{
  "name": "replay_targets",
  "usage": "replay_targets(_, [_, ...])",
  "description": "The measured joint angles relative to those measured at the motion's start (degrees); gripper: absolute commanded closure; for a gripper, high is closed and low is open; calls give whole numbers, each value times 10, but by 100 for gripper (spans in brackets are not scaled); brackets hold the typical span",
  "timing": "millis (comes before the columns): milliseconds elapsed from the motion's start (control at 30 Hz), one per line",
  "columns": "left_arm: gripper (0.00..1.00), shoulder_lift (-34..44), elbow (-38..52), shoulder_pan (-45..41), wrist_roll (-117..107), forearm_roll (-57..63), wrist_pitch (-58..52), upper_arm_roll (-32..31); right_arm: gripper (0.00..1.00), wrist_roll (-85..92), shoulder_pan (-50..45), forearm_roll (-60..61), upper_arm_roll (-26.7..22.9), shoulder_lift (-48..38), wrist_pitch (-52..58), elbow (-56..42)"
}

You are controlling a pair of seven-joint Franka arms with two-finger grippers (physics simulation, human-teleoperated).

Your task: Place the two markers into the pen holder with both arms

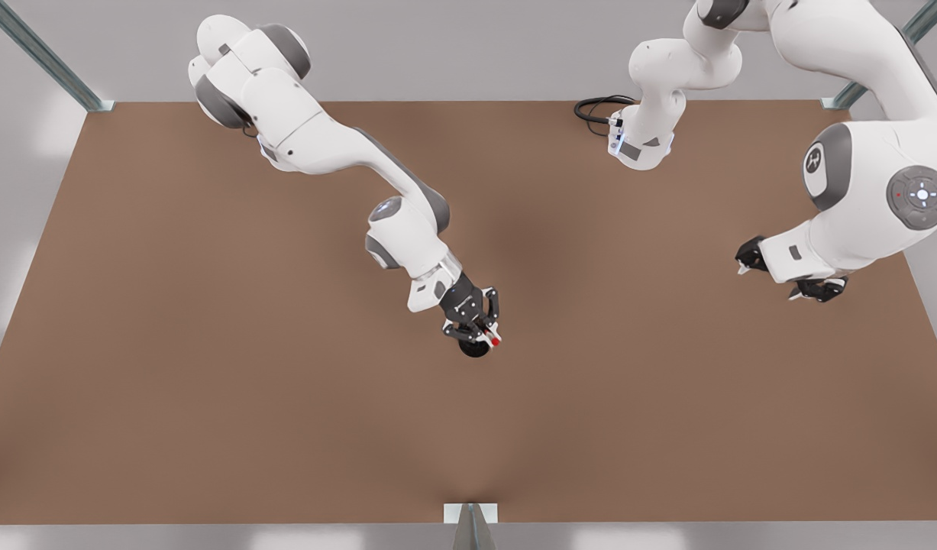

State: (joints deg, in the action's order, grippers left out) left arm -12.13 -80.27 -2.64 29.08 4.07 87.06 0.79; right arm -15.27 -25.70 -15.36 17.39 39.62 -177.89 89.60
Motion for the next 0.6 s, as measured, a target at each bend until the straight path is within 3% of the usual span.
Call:
replay_targets(200, [0, -5, 0, 0, -66, -1, -1, 0, 75, -11, 7, -14, 0, -21, -22, 56])
replay_targets(567, [0, -11, 0, 0, -142, -1, -1, 0, 72, -24, 3, -24, -10, -8, -46, 66])
replay_targets(600, [0, -11, 0, 0, -147, -1, -1, 0, 61, -25, 2, -25, -10, -5, -47, 71])
